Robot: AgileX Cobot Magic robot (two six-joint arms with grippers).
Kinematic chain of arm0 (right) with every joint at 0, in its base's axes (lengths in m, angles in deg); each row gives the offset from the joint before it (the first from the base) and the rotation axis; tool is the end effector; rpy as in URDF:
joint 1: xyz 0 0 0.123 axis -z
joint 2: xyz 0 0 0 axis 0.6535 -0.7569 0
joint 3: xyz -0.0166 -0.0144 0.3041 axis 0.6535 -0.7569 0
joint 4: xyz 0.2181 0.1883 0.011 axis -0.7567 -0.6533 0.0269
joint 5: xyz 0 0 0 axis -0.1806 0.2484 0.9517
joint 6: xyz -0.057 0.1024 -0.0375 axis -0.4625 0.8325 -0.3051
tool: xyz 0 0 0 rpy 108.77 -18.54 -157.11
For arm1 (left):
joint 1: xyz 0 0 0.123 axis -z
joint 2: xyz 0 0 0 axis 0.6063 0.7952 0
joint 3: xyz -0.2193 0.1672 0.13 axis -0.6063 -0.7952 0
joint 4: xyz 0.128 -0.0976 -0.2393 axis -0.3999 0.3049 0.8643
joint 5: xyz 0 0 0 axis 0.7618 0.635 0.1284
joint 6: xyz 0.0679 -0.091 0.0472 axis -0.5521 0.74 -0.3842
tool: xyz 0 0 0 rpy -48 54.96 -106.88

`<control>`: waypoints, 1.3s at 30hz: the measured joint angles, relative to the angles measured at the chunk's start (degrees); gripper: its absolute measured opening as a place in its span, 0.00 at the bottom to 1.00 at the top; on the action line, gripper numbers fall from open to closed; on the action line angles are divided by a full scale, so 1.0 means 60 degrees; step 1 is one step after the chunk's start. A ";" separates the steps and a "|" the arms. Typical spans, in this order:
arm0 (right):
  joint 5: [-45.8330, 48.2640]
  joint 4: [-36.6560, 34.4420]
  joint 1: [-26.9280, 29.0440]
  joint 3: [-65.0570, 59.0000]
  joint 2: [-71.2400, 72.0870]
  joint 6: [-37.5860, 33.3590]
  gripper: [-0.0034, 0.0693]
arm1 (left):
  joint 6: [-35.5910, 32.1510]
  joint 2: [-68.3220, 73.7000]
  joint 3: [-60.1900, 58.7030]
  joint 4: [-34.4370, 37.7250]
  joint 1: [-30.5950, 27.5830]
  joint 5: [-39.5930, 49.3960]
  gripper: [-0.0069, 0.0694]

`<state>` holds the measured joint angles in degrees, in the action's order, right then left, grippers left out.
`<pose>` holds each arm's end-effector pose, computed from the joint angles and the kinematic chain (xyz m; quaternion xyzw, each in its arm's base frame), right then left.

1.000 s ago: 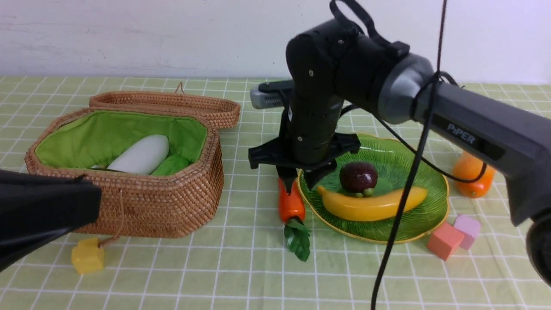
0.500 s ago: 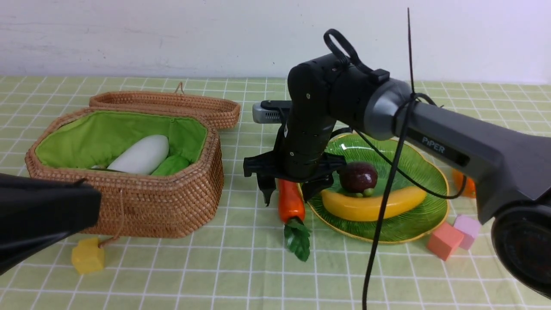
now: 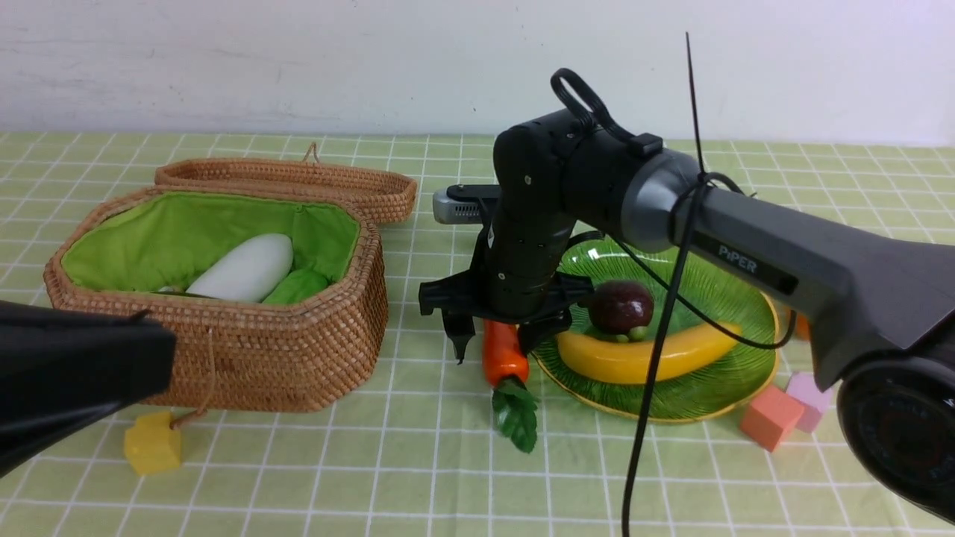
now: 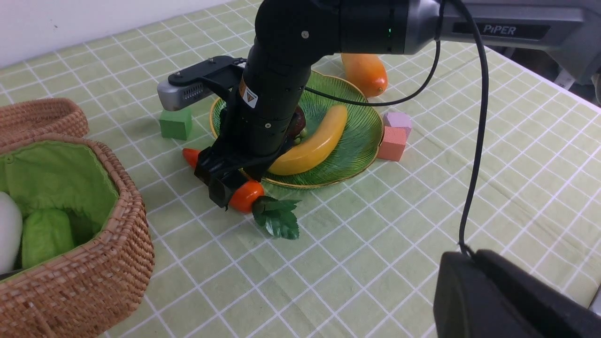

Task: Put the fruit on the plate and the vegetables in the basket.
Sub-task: Use the right arm to grab a carrot and put it into the left basket

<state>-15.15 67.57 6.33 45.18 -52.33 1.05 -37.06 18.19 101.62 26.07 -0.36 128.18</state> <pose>0.4507 0.3202 0.1847 -0.0891 0.9828 0.1089 0.1198 0.1087 -0.1030 0.4223 0.2533 0.7809 -0.2631 0.5067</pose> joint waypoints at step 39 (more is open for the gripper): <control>-0.0436 0.0633 -0.0287 0.0392 -0.0657 0.0000 0.79 | 0.0000 0.0000 0.0000 0.0000 0.0000 0.0008 0.07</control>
<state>-17.76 71.37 4.61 47.54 -56.28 1.05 -37.06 18.19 101.62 26.07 -0.36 128.23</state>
